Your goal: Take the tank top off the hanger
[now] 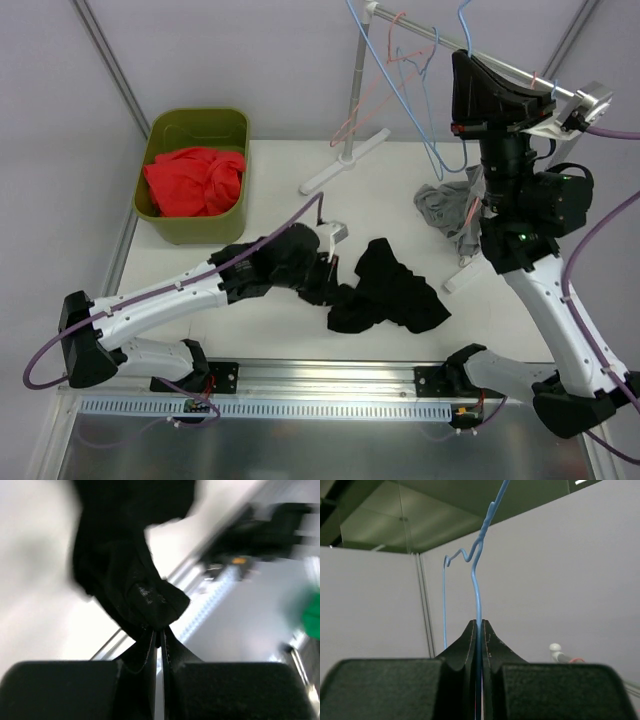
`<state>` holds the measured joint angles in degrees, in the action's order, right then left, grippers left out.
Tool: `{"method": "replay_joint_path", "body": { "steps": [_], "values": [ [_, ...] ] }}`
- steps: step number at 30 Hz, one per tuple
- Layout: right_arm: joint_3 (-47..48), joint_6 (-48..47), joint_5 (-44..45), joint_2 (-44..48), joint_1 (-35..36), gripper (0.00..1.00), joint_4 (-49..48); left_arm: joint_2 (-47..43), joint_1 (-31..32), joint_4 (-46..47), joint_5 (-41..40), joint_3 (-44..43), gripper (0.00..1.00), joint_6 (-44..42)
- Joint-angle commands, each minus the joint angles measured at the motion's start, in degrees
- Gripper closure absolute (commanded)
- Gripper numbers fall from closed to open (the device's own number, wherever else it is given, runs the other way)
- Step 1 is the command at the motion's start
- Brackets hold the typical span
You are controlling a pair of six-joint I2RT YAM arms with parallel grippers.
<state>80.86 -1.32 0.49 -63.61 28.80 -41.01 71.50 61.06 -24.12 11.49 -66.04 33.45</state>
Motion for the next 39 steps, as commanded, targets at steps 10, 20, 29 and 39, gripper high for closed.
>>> {"method": "replay_joint_path", "body": {
  "steps": [10,20,29,39],
  "values": [
    [15.5,-13.0,21.1,19.4,2.1,1.0,72.4,-6.1,-4.5,-11.4,-17.7,15.2,0.95,8.0],
    [21.7,-15.1,30.3,14.1,2.3,1.0,83.0,-0.1,-6.6,-12.4,-14.5,7.2,0.01,0.3],
    [22.3,-27.1,40.3,4.0,2.1,1.0,75.7,-1.1,-7.4,-12.4,-9.1,8.7,0.01,-1.6],
    [22.2,-10.7,28.6,-3.4,5.2,1.0,72.6,-2.3,-7.4,-12.4,-7.8,10.8,0.01,-2.4]
  ]
}}
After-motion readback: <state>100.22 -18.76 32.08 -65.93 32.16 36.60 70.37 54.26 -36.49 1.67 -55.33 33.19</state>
